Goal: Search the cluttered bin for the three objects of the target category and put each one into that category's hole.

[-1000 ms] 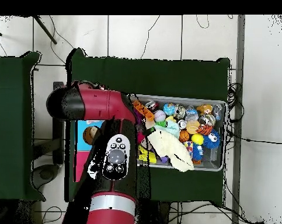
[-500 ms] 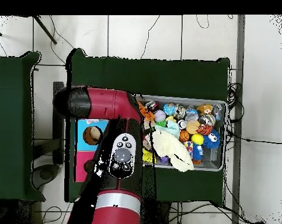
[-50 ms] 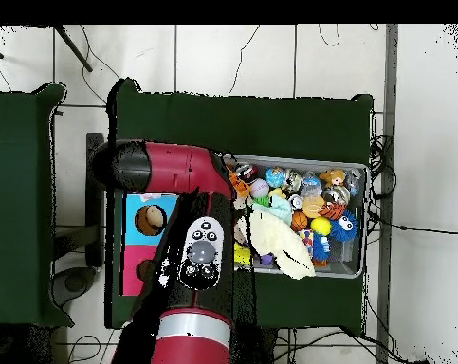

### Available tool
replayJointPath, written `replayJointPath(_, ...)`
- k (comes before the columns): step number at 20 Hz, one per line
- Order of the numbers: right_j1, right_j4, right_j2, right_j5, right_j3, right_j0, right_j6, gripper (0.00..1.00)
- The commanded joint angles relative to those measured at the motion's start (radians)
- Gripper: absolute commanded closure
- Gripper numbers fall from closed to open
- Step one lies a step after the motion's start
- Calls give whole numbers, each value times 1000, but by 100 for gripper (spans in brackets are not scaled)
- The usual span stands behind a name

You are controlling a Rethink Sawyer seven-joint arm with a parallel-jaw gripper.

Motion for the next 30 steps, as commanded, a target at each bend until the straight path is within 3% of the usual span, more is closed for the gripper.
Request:
replayJointPath(1,32,-24,20,65,134,11,163,100)
replayJointPath(8,13,-1,32,69,150,34,173,100)
replayJointPath(19,60,36,74,-78,216,48,226,100)
replayJointPath(30,160,76,94,-235,217,65,256,100)
